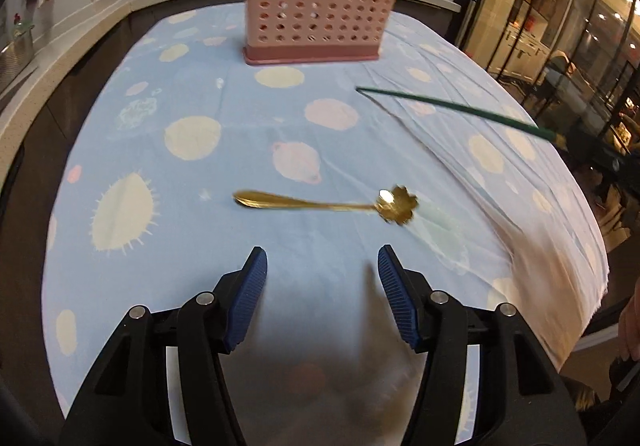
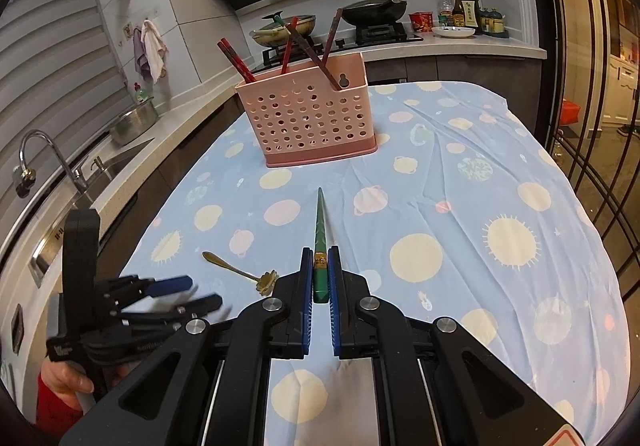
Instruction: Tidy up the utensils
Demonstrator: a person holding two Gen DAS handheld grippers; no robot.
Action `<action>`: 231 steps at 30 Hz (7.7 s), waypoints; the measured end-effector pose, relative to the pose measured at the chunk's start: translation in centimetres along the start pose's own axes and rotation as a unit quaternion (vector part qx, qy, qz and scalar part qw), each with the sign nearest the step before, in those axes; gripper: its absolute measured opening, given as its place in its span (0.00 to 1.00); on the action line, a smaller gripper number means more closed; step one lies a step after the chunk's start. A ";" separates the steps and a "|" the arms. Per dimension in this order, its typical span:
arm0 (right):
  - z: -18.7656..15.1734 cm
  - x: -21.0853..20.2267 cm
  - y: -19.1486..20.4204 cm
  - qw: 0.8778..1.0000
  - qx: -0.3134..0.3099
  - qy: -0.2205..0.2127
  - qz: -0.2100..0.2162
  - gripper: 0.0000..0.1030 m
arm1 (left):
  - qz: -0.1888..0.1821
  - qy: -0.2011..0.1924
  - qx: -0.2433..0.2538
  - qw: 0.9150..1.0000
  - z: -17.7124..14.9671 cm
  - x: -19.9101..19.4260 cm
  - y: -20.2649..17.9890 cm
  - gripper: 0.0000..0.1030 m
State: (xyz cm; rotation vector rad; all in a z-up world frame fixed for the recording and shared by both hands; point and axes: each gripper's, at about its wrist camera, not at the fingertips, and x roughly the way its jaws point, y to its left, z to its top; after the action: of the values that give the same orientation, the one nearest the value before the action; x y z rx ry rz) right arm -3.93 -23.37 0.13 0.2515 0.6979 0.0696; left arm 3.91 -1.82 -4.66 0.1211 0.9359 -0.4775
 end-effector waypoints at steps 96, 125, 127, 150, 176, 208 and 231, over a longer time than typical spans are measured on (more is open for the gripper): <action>11.1 -4.0 2.4 0.987 -0.052 -0.146 0.039 0.06 | -0.052 -0.134 -0.003 0.990 13.0 -6.8 -1.7 0.01; 13.3 -3.4 -1.5 0.986 -0.005 -0.168 -0.018 0.06 | -0.083 -0.053 0.008 0.995 11.6 -0.6 -4.1 0.01; 12.8 -3.2 -1.9 0.987 0.000 -0.161 -0.019 0.06 | -0.089 -0.036 0.008 0.995 10.8 0.5 -4.6 0.01; 10.7 -2.1 -3.3 0.990 0.008 -0.139 -0.003 0.07 | -0.035 0.050 -0.011 0.998 6.8 7.3 -3.1 0.02; 9.2 -3.6 -2.2 0.991 0.011 -0.131 0.017 0.07 | 0.001 0.046 0.031 0.998 3.5 5.7 -6.5 0.59; 8.2 -3.8 -1.3 0.991 0.005 -0.127 0.038 0.07 | -0.036 -0.010 0.009 0.999 4.9 -0.2 -4.0 0.09; 14.0 -3.5 -0.1 0.984 -0.034 -0.173 0.015 0.07 | -0.031 -0.088 0.043 0.995 13.6 -4.2 -3.3 0.01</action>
State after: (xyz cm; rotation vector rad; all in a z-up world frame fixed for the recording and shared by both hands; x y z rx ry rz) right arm 2.40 -26.85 12.68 0.2020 0.3456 0.0759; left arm 10.50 -7.45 7.15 0.1267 0.7486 -0.5780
